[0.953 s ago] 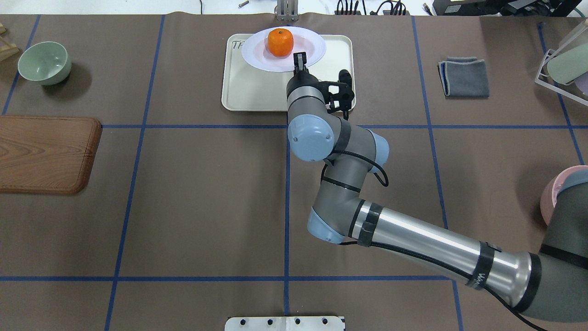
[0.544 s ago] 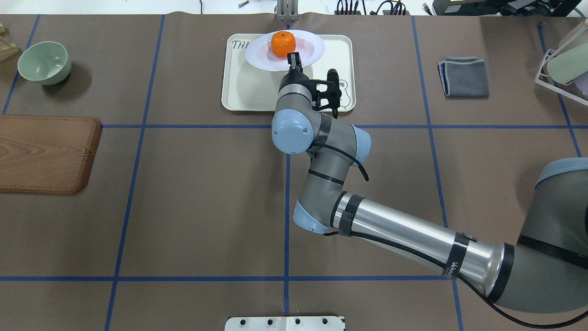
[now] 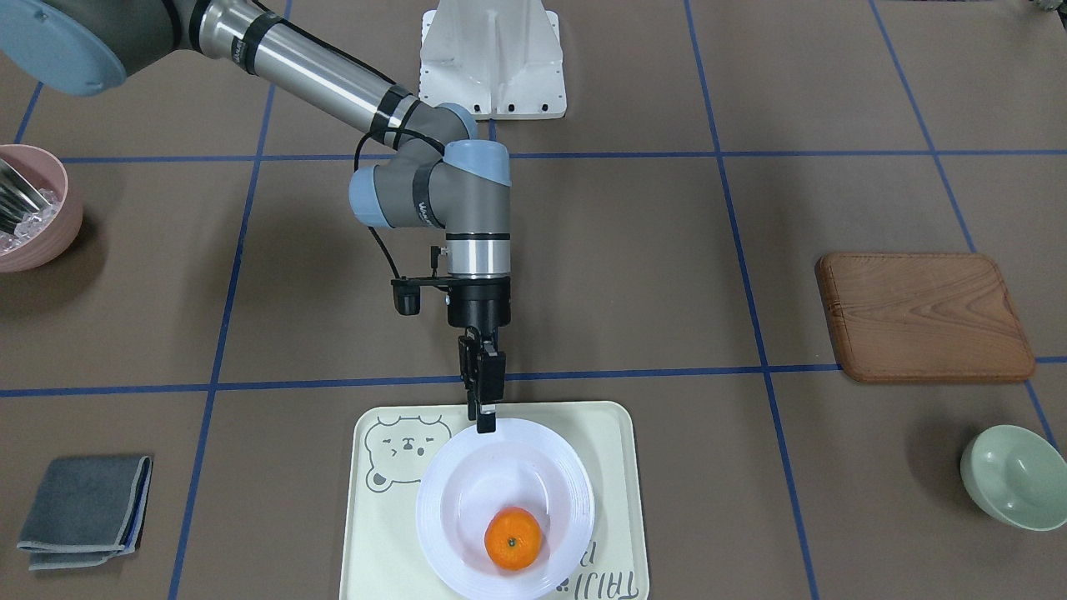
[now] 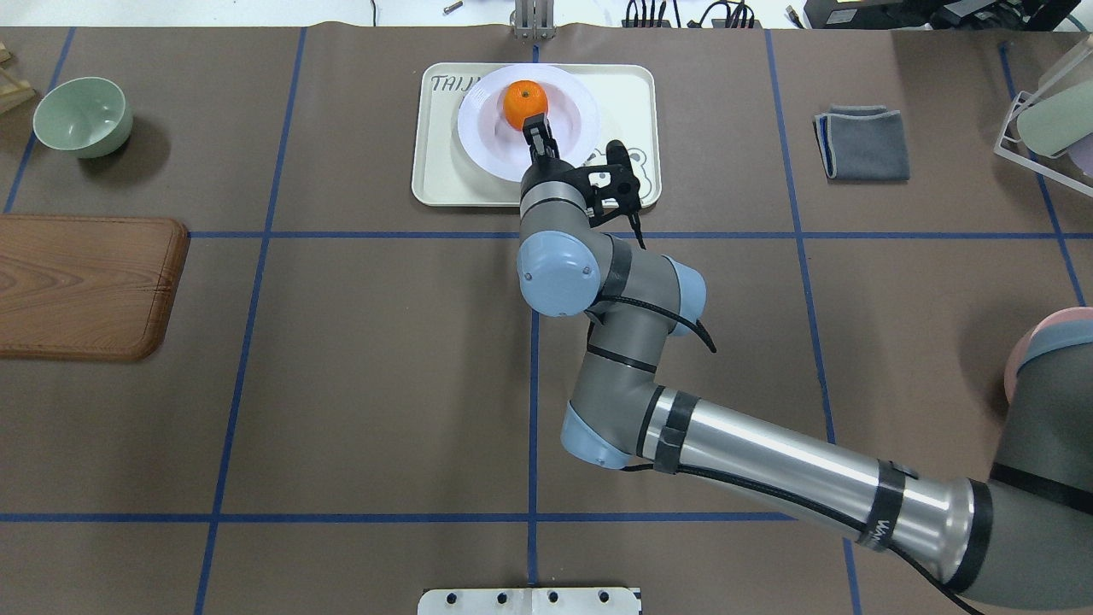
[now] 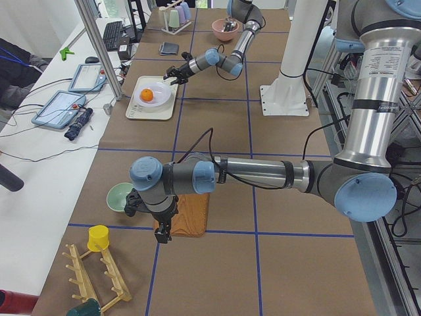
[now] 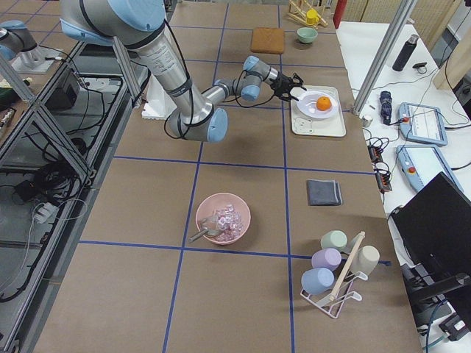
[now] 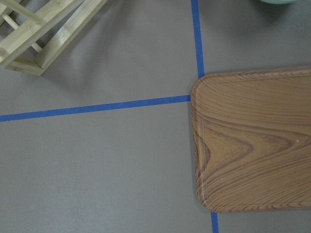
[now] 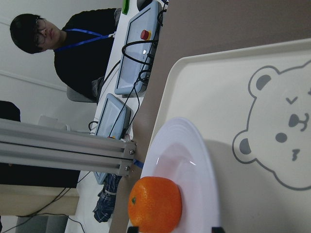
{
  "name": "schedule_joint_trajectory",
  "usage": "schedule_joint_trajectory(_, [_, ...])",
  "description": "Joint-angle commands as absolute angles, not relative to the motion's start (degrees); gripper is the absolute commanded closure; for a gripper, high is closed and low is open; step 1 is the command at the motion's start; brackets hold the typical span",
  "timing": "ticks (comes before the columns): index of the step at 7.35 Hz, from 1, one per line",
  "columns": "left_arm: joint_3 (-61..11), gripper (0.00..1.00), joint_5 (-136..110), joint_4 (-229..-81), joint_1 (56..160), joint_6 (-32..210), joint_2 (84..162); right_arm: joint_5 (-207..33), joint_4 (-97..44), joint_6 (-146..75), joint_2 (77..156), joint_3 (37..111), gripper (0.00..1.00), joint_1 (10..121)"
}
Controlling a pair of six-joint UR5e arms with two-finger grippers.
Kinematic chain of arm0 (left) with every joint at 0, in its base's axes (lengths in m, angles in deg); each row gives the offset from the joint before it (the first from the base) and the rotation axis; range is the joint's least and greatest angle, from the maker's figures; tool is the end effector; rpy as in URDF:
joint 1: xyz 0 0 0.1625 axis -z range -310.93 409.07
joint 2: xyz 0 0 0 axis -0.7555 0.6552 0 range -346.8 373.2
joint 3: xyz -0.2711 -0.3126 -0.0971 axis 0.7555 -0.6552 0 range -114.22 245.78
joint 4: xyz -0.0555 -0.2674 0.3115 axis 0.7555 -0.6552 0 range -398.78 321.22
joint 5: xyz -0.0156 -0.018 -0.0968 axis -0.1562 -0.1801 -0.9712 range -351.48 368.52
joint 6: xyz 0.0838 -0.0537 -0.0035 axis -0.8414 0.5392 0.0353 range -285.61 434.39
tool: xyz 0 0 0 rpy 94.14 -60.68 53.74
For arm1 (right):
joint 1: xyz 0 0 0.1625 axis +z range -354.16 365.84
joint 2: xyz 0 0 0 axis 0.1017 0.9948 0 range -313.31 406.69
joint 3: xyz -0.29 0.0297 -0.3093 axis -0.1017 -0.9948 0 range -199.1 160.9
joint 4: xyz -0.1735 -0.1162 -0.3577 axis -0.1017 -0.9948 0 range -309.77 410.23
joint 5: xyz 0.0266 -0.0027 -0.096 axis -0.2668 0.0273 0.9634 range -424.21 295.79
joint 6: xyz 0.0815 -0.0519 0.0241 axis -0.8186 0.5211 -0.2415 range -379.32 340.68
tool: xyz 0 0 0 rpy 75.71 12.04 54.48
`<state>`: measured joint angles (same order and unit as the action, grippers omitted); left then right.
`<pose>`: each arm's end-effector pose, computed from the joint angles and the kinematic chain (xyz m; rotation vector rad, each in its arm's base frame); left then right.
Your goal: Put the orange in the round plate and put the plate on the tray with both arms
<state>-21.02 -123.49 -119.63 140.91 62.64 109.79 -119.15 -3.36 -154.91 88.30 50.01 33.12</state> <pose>-0.0837 -0.5296 0.6451 -0.0087 0.7393 0.1280 -0.6083 -0.5279 0.2100 0.4061 -1.2720 1.4373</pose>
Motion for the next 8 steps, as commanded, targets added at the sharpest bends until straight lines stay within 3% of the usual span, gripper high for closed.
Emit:
schedule_joint_trajectory(1, [-20.97,0.01,-123.49,-119.64,140.91,62.7,109.71,-127.71,-7.48,-143.65,93.36,59.89,0.0,33.34])
schedule_joint_trajectory(4, [-21.32,0.01,-123.49,-119.64,141.09,62.79,108.83,-149.36,-24.07,-117.66,100.8,72.87,0.0,42.79])
schedule_joint_trajectory(5, [-25.06,0.01,-123.58,-119.64,141.09,64.45,106.3,-155.12,-27.25,-104.35,105.53,78.23,0.0,46.76])
schedule_joint_trajectory(8, [-29.67,0.01,-125.34,-119.2,140.91,65.52,102.67,-178.49,-27.11,-74.11,118.28,82.06,0.0,65.36])
